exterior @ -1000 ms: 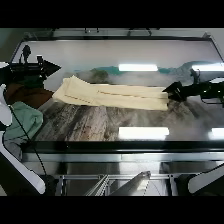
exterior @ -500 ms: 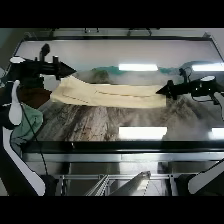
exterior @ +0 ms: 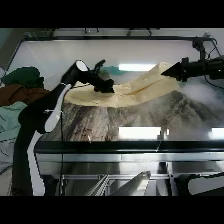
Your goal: Fold the shirts.
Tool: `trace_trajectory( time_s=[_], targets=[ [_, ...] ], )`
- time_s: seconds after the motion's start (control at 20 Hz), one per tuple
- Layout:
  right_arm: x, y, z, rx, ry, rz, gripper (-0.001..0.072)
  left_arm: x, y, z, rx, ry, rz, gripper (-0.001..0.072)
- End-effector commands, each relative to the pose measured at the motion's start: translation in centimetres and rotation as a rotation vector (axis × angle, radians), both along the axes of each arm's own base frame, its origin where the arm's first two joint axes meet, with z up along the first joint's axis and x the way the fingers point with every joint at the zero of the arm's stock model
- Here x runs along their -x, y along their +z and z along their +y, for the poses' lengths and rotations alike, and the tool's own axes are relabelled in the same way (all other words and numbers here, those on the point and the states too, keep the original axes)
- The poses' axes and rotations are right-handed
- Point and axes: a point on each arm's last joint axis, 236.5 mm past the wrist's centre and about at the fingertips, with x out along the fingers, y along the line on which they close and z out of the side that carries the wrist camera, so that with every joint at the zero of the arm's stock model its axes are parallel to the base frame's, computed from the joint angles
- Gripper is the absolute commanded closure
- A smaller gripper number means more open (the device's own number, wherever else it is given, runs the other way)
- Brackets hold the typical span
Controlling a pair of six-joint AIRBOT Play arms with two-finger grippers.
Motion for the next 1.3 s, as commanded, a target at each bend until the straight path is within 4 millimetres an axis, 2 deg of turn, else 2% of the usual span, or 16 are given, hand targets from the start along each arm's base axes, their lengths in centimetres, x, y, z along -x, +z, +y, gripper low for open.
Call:
trace_trajectory(
  time_s=[0.0,0.1,0.2,0.3,0.4,0.45,0.6,0.65,0.75,0.85,0.9,1.0,1.05,1.1,1.15,1.25],
  targets=[
    [1.9,3.6,2.6,-0.029,0.064,-0.04,0.0694,0.5,-3.5,-4.2,-0.056,0.029,-0.044,0.0705],
    [2.4,3.7,4.2,-0.031,0.094,-0.033,0.0695,1.4,-4.1,-5.7,-0.019,0.035,-0.006,0.0705],
    [2.6,4.0,6.1,-0.043,0.114,-0.032,0.0694,1.6,-3.3,-6.6,0.029,0.048,0.016,0.0705],
    [2.1,4.4,7.9,-0.051,0.108,-0.055,0.0694,1.2,-0.4,-7.0,0.096,0.063,0.017,0.0703],
    [0.8,4.7,9.7,-0.054,0.065,-0.077,0.0694,1.2,4.3,-5.4,0.139,0.032,0.011,0.0702],
    [0.1,4.8,10.5,-0.054,0.033,-0.082,0.0694,1.2,6.6,-4.1,0.157,0.01,0.0,0.0702],
    [-2.3,4.3,14.7,-0.043,-0.045,-0.139,0.0694,0.1,14.1,2.5,0.174,0.009,-0.077,0.0702],
    [-2.8,3.8,16.8,-0.041,-0.056,-0.153,0.0694,-0.6,16.5,5.3,0.18,0.036,-0.113,0.0701],
    [-3.6,2.5,22.1,-0.037,-0.05,-0.191,0.0694,-2.1,20.4,10.6,0.182,0.115,-0.192,0.0699],
    [-3.8,0.1,28.2,-0.004,-0.001,-0.241,0.0694,-2.9,23.0,14.9,0.174,0.172,-0.256,0.0678],
    [-3.6,-1.8,31.2,0.021,0.039,-0.262,0.0694,-2.8,23.7,16.7,0.168,0.19,-0.265,0.0677],
    [-2.5,-5.5,36.6,0.019,0.11,-0.244,0.0694,-2.4,24.0,19.0,0.16,0.201,-0.258,0.0677],
    [-1.9,-7.2,39.0,0.004,0.135,-0.233,0.0584,-2.1,24.0,19.5,0.172,0.201,-0.24,0.0677],
    [-1.4,-8.2,40.7,-0.03,0.136,-0.208,0.0263,-1.8,24.2,19.6,0.207,0.195,-0.227,0.0677],
    [-0.9,-8.3,41.8,-0.074,0.14,-0.198,0.0076,-1.6,24.4,19.5,0.252,0.19,-0.219,0.0677],
    [0.9,-5.7,42.6,-0.18,0.217,-0.234,0.0075,-1.5,24.8,19.5,0.345,0.194,-0.2,0.0678]
  ],
)
